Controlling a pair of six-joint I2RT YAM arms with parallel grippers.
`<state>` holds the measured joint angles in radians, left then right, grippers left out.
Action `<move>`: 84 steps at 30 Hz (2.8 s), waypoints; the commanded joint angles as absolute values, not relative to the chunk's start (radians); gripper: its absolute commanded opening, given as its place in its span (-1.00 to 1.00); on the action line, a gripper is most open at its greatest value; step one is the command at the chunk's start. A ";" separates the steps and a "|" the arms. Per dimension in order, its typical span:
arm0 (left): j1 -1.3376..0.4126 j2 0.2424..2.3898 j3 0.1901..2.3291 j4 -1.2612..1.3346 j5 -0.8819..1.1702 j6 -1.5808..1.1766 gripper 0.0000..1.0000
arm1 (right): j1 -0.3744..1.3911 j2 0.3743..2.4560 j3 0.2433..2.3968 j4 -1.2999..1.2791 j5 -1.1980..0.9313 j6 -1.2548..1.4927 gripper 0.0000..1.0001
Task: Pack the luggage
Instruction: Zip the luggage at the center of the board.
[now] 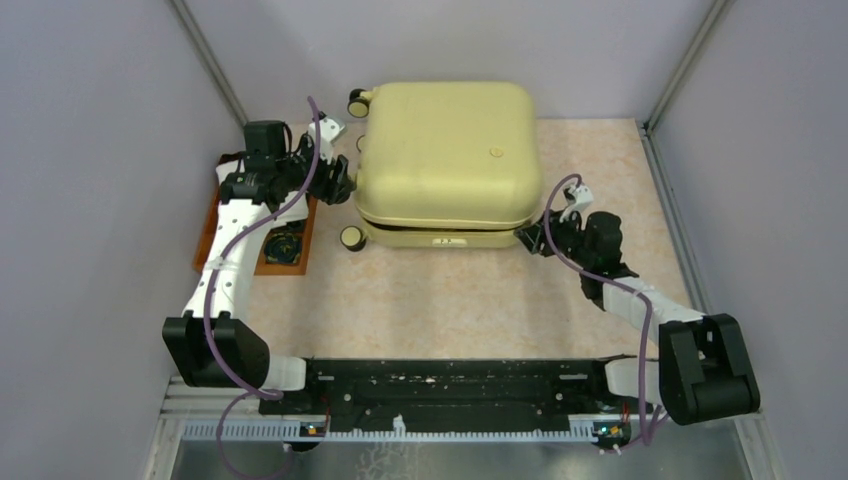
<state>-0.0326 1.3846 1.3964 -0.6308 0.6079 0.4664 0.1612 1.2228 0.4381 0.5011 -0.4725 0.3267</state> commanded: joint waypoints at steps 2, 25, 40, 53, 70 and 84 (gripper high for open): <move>-0.035 1.307 1.424 -0.514 0.660 0.471 -1.00 | 0.192 1.222 0.503 0.552 -0.384 0.369 -0.14; -0.034 1.297 1.437 -0.527 0.649 0.485 -1.00 | 0.172 1.273 0.524 0.579 -0.322 0.353 -0.24; -0.032 1.304 1.455 -0.531 0.640 0.486 -1.00 | 0.142 1.257 0.498 0.612 -0.353 0.360 -1.00; -0.032 1.316 1.495 -0.543 0.647 0.458 -1.00 | 0.129 1.183 0.459 0.523 -0.348 0.314 -1.00; -0.029 1.324 1.500 -0.528 0.633 0.451 -1.00 | 0.008 1.366 0.543 0.582 -0.744 0.206 0.34; -0.028 1.315 1.493 -0.551 0.623 0.486 -1.00 | -0.028 1.572 0.616 0.824 -0.919 0.292 0.07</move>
